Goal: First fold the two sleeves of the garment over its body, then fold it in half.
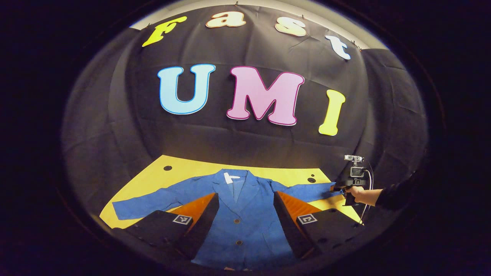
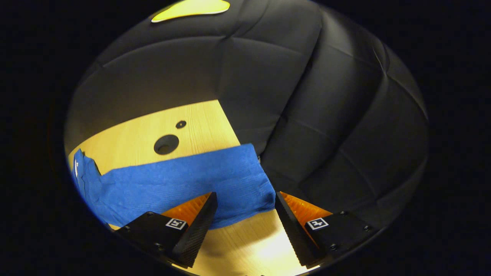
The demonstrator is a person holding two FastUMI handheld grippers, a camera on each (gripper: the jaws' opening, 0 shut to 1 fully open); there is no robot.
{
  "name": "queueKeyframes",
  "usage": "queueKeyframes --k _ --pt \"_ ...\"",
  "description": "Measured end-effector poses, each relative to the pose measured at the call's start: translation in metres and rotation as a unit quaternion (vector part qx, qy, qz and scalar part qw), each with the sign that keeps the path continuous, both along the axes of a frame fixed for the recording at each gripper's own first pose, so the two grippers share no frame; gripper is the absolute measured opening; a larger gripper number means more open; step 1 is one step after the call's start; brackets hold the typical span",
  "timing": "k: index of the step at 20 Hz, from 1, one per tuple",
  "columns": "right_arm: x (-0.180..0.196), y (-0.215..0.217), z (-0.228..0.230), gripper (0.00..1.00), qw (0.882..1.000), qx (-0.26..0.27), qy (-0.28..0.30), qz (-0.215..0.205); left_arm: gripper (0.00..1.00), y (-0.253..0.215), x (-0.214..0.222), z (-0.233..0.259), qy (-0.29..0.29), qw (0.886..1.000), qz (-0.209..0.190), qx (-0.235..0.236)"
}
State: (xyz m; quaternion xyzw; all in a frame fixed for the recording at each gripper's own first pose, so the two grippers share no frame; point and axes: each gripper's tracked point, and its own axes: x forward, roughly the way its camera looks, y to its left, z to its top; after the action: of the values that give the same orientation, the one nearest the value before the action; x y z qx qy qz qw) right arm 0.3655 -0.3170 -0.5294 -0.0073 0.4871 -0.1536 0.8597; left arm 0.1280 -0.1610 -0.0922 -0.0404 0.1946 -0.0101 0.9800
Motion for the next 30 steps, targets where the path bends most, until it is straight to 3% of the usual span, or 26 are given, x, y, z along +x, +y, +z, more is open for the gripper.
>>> queueKeyframes --k 3,5,6,9,10,12,15,19,23,30 --pt "0.000 0.013 -0.008 0.94 0.999 0.046 -0.004 -0.019 0.82 -0.008 0.000 0.006 -0.010 1.000 -0.017 0.015" --pt "0.005 0.017 -0.009 0.65 0.998 0.054 -0.015 -0.015 0.82 -0.009 -0.002 0.009 -0.014 1.000 -0.017 0.014" --pt "0.003 0.024 -0.009 0.67 0.998 0.054 -0.013 0.003 0.82 -0.008 -0.004 0.008 -0.013 1.000 -0.014 0.013" --pt "0.006 0.029 -0.012 0.10 0.999 -0.015 -0.011 0.030 0.82 0.001 -0.009 0.007 -0.011 1.000 -0.003 0.012" --pt "0.005 0.032 -0.011 0.08 0.999 -0.032 -0.009 0.042 0.82 0.005 -0.010 0.006 -0.010 1.000 0.002 0.014" --pt "0.007 0.054 -0.008 0.05 0.998 0.019 -0.015 0.054 0.82 0.011 -0.013 0.008 -0.011 1.000 0.011 0.016" --pt "0.006 0.067 0.000 0.05 0.995 0.090 -0.014 0.029 0.82 0.017 -0.016 0.009 -0.013 1.000 0.016 0.017" --pt "0.016 0.071 0.006 0.05 0.991 0.128 -0.033 0.002 0.82 0.026 -0.026 0.011 -0.018 0.999 0.028 0.012" --pt "0.032 0.086 0.031 0.05 0.988 0.137 -0.066 0.034 0.82 0.041 -0.040 0.008 -0.017 0.999 0.041 0.003" --pt "0.045 0.184 0.114 0.05 0.975 0.170 -0.117 0.088 0.82 0.086 -0.060 0.010 -0.028 0.997 0.072 -0.023"
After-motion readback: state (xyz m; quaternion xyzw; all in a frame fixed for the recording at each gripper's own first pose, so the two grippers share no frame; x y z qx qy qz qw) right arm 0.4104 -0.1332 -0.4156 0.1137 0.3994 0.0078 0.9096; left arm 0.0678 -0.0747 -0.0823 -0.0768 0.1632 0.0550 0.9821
